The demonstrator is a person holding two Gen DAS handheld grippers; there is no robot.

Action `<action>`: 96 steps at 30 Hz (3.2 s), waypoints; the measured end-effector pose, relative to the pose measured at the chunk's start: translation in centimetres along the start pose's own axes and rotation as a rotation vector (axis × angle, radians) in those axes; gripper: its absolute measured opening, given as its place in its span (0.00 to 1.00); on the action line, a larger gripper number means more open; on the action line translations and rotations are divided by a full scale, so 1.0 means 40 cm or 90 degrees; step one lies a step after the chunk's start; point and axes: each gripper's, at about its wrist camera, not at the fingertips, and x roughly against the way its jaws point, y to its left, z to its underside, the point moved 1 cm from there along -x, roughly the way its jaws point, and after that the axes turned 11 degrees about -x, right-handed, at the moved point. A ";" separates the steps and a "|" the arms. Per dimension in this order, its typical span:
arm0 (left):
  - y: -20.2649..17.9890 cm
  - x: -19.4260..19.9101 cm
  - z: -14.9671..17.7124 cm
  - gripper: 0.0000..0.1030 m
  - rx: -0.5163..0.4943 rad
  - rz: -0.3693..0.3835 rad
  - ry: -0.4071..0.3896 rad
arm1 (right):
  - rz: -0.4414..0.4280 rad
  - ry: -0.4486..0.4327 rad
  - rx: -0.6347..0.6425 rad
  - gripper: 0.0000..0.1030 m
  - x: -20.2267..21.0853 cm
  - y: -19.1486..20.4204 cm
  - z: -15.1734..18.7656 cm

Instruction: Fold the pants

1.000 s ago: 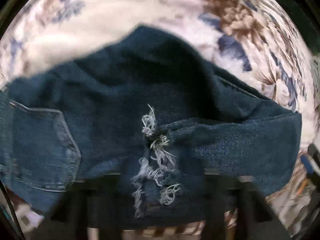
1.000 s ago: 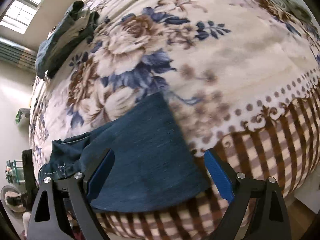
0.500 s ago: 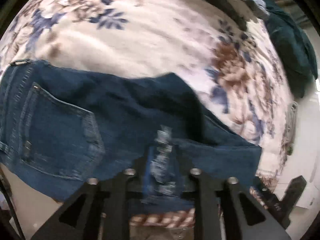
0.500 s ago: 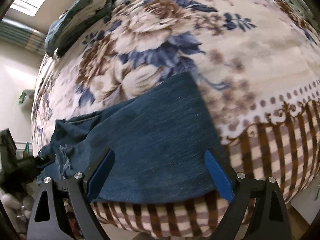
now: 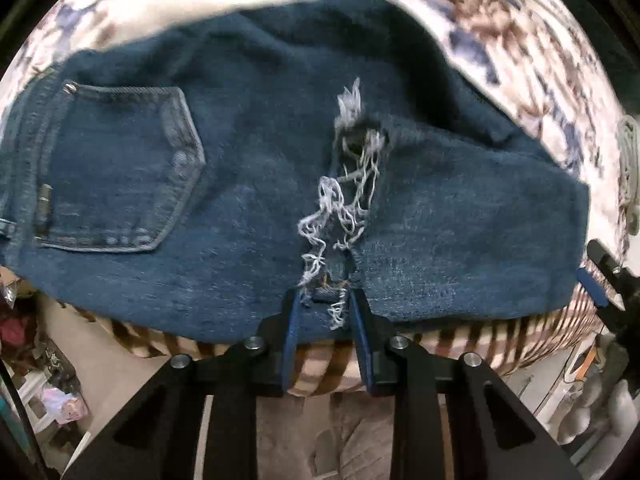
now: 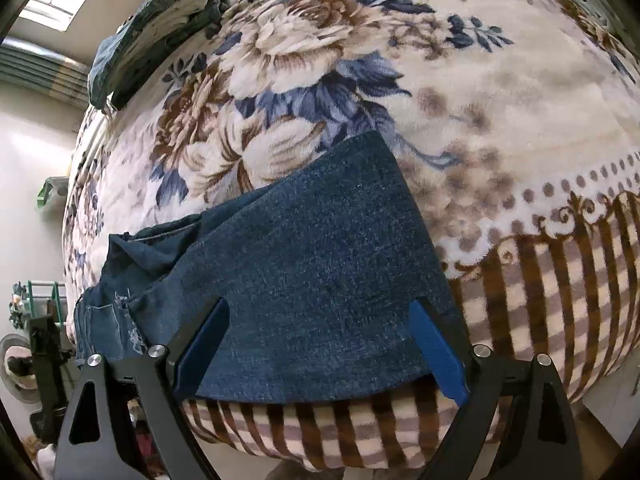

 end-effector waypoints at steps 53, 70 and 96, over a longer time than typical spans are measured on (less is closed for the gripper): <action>0.628 -0.037 0.260 0.95 0.638 0.274 -0.445 | 0.117 0.074 0.174 0.90 -0.162 0.377 0.068; 0.635 -0.023 0.195 0.59 0.600 0.197 -0.484 | 0.152 0.079 0.168 0.90 -0.250 0.460 0.087; 0.220 0.355 0.128 0.19 0.284 0.072 -0.542 | 0.167 0.087 0.174 0.90 -0.173 0.368 0.079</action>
